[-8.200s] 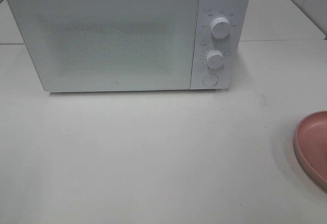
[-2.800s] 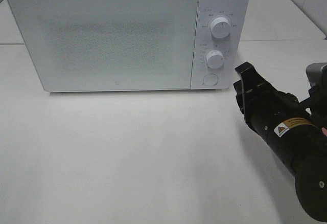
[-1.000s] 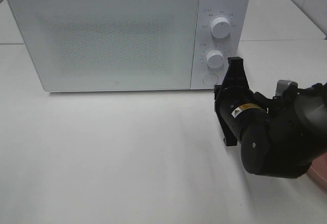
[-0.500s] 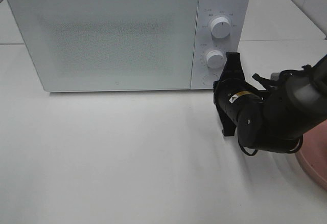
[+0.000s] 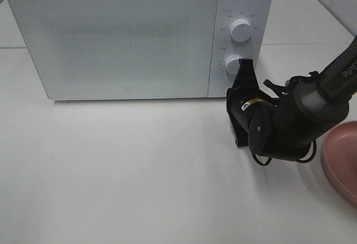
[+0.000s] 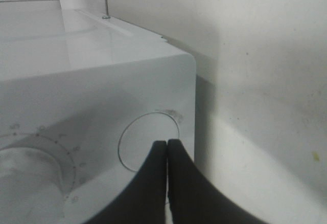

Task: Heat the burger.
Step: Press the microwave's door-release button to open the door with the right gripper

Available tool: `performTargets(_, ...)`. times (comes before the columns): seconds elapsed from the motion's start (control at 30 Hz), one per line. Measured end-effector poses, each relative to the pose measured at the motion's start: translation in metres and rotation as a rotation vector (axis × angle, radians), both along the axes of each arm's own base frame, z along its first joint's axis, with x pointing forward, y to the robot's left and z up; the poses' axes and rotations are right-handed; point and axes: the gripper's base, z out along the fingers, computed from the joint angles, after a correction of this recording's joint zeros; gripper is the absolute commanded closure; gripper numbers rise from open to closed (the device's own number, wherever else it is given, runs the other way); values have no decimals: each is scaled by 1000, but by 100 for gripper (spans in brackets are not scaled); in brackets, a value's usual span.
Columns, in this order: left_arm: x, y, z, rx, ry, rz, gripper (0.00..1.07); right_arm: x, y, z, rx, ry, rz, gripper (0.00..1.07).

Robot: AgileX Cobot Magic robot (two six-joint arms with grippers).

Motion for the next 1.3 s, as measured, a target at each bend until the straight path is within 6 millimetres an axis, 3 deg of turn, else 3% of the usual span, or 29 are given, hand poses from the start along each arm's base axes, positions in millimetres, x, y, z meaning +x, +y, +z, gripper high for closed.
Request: performTargets(1.3, 0, 0, 0, 0, 0, 0, 4, 26, 6, -4, -2, -45, -68, 107)
